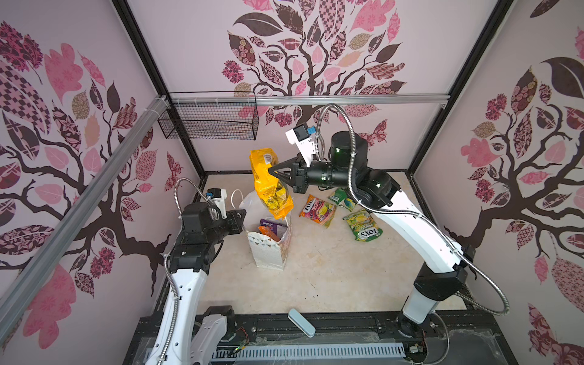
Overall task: Place the snacks into the paper bag
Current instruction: Place the snack in the paper bag.
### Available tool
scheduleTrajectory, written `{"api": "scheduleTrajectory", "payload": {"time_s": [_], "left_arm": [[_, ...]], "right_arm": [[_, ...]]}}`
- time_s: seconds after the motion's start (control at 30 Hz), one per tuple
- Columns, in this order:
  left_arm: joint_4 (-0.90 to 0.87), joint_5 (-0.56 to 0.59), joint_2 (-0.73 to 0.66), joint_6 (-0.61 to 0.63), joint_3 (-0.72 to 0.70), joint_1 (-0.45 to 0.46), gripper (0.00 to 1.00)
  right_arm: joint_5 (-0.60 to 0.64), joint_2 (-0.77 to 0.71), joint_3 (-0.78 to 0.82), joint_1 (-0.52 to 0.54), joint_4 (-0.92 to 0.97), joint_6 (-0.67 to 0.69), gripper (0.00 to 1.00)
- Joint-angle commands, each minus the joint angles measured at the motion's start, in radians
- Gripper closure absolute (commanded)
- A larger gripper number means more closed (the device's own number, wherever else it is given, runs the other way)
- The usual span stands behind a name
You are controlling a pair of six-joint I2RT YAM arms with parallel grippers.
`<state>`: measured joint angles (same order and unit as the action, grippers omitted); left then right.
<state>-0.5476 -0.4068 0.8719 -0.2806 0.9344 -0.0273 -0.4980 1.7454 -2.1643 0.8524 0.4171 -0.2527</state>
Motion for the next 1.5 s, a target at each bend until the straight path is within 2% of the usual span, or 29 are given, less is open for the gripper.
{"api": "scheduleTrajectory", "payload": {"time_s": [0.0, 0.17, 0.5, 0.67, 0.9, 1.07, 1.2, 1.47], "left_arm": [[-0.014, 0.014, -0.014, 0.01, -0.026, 0.002, 0.81], [-0.006, 0.014, -0.024, 0.009, -0.03, 0.0, 0.81], [-0.004, 0.019, -0.038, 0.006, -0.036, -0.002, 0.81], [-0.009, 0.017, -0.036, 0.009, -0.034, -0.001, 0.81], [-0.005, 0.013, -0.035, 0.006, -0.035, -0.006, 0.81], [-0.005, 0.005, -0.032, 0.007, -0.036, -0.008, 0.81], [0.0, 0.0, -0.029, 0.006, -0.037, -0.009, 0.81], [0.001, -0.004, -0.026, 0.006, -0.037, -0.011, 0.81]], "right_arm": [[-0.042, 0.0, -0.03, 0.013, -0.08, 0.033, 1.0], [-0.082, 0.035, -0.064, 0.028, -0.088, 0.017, 1.0], [-0.068, 0.068, -0.015, 0.031, -0.075, 0.033, 1.0], [-0.002, 0.049, 0.081, 0.03, -0.105, 0.032, 1.0], [0.243, -0.024, 0.238, 0.033, -0.167, 0.061, 1.0], [0.351, -0.118, 0.411, 0.05, -0.302, 0.073, 1.0], [0.378, -0.147, 0.475, 0.055, -0.348, 0.082, 1.0], [0.386, -0.147, 0.502, 0.059, -0.337, 0.11, 1.0]]}}
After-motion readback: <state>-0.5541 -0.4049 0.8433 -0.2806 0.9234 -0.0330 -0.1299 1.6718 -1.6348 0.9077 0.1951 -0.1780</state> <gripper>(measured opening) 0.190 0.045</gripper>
